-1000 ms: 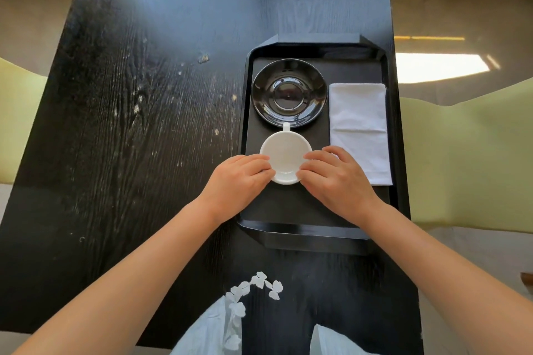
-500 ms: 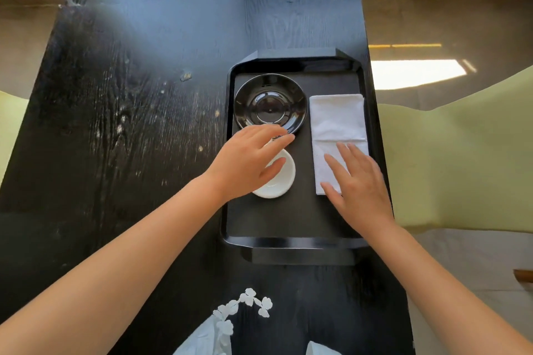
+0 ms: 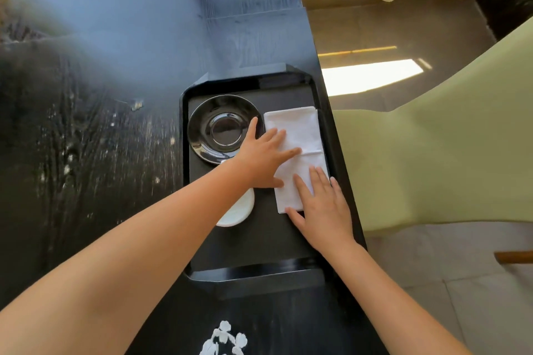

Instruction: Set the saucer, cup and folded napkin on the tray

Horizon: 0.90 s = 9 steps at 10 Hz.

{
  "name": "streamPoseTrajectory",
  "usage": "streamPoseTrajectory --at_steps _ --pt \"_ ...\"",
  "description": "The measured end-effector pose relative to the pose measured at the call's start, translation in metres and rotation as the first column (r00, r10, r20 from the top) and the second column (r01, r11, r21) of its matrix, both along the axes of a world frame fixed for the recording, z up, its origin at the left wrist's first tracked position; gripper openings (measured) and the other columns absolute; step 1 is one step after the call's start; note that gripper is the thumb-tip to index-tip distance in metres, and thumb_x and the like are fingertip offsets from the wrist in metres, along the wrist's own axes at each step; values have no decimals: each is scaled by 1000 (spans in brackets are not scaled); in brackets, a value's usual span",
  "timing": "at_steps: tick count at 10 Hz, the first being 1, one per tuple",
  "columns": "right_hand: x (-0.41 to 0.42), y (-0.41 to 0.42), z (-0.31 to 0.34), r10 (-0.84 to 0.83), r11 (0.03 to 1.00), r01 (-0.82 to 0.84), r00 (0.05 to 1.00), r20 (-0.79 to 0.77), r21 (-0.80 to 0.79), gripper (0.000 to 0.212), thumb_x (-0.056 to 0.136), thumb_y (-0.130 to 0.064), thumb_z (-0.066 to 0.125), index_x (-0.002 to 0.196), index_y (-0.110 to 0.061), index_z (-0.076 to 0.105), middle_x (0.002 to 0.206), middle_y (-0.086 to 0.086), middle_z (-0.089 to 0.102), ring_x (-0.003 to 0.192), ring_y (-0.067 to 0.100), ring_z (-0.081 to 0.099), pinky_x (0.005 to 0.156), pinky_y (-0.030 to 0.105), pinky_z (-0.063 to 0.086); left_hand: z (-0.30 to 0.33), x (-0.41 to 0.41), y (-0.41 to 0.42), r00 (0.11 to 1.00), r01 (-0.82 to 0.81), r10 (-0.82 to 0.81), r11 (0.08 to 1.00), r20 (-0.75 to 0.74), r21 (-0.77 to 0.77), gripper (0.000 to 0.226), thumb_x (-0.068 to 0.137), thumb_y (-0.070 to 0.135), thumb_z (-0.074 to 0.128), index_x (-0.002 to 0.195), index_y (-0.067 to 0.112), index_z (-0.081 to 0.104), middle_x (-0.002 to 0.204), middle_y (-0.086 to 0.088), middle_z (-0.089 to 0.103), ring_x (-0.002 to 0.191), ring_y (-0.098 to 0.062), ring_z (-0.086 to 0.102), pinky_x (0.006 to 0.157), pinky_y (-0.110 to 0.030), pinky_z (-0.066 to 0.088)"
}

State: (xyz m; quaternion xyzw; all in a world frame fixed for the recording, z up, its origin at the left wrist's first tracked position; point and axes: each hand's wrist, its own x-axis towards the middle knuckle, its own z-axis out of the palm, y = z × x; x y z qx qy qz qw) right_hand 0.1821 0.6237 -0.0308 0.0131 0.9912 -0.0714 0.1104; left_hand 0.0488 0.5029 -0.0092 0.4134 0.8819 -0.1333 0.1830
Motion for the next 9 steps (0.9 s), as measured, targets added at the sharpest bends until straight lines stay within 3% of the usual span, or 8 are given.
streamPoseTrajectory --at_steps 1,2,4,7,8,9 --pt "-2 -2 1 5 996 -3 1000 17 -92 69 92 -48 45 148 -19 17 157 16 10 145 27 3 112 35 -2 -1 -2 -2 1000 -2 2 1000 -17 -5 81 81 59 54 146 38 10 156 -13 12 144 -29 9 109 -62 -9" --pt "-6 -2 3 2 991 2 1000 30 -132 69 93 -48 43 148 -19 13 158 15 6 145 26 -1 113 34 -4 0 -4 -3 1000 -5 5 1000 -19 -3 81 82 59 53 146 39 9 156 -14 11 144 -28 10 109 -62 -9" --pt "-9 0 3 9 992 -4 999 43 -123 70 91 -47 47 148 -18 18 157 17 10 145 28 4 116 39 6 -2 -6 -5 1000 -23 23 1000 2 7 82 81 60 53 146 39 7 157 -13 10 144 -28 9 109 -62 -8" --pt "-15 -3 16 11 995 2 992 129 -101 69 93 -48 44 148 -20 13 158 14 6 145 26 0 117 39 6 6 -2 -7 1000 -1 1 1000 3 25 79 83 56 53 147 31 14 154 -13 18 142 -28 15 111 -61 -4" --pt "-25 -3 30 18 997 -4 984 177 -81 63 92 -47 46 144 -18 25 154 14 19 143 28 11 117 42 11 20 2 -15 999 -37 35 994 27 100 69 85 52 50 144 23 28 149 -10 33 138 -26 27 113 -56 9" --pt "-36 -7 53 36 999 -33 982 185 -19 48 89 -45 49 129 -17 46 133 10 49 125 27 42 107 42 32 40 7 -32 991 -134 130 973 36 188 50 86 49 47 125 18 50 120 -5 58 110 -24 54 89 -38 42"
